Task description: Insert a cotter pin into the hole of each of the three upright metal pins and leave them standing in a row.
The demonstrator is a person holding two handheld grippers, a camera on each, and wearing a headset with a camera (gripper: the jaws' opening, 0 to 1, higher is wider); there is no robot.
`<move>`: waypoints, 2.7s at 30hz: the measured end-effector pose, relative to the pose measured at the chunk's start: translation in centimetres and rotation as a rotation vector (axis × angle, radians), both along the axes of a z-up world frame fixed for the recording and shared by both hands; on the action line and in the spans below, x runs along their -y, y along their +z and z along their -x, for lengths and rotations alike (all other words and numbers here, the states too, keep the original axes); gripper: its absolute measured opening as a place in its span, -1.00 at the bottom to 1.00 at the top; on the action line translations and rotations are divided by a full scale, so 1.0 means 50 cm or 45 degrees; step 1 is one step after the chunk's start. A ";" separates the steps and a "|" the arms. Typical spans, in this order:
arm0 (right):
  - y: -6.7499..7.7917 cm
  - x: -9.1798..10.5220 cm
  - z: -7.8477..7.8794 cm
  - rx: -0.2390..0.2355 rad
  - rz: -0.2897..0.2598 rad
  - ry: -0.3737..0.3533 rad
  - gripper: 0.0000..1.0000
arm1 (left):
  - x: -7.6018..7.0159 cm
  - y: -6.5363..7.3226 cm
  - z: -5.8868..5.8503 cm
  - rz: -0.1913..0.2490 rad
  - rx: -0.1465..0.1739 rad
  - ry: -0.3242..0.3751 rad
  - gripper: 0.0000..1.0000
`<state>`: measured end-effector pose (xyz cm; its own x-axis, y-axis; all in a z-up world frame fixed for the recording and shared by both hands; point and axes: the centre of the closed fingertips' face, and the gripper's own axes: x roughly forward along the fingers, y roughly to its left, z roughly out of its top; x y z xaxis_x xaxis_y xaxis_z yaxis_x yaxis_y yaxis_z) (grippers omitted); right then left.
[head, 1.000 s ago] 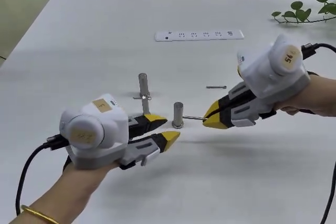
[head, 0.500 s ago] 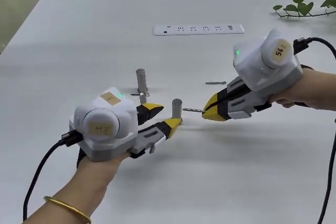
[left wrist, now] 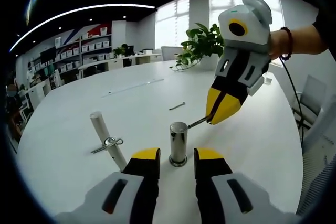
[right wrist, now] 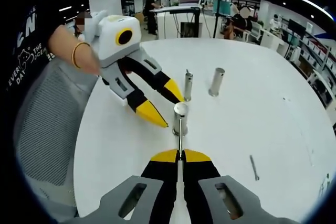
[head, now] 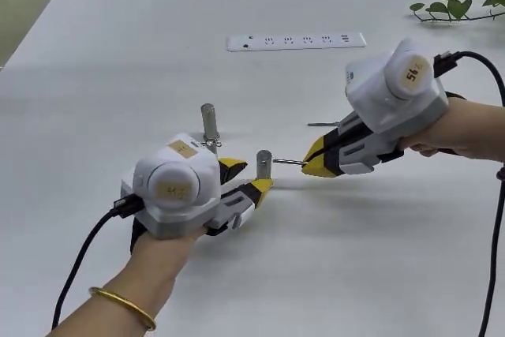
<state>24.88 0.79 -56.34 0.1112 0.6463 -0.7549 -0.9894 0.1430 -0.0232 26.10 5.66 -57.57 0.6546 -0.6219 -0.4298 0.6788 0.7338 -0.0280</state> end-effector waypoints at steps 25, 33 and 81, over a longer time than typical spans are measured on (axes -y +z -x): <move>-0.003 -0.019 -0.013 0.003 0.010 0.066 -1.00 | 0.024 -0.019 -0.019 0.027 -0.052 0.006 -0.77; -0.002 -0.037 -0.013 0.027 0.028 0.103 -1.00 | 0.024 -0.021 -0.020 -0.005 -0.032 0.010 -0.79; 0.013 -0.046 -0.024 0.086 0.029 0.064 -1.00 | 0.023 -0.022 -0.025 0.036 -0.057 0.135 -0.79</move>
<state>26.10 3.07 -55.71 0.1299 0.6353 -0.7613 -0.9915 0.0917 -0.0926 27.36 4.50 -58.69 0.6978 -0.5627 -0.4432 0.5950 0.7998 -0.0786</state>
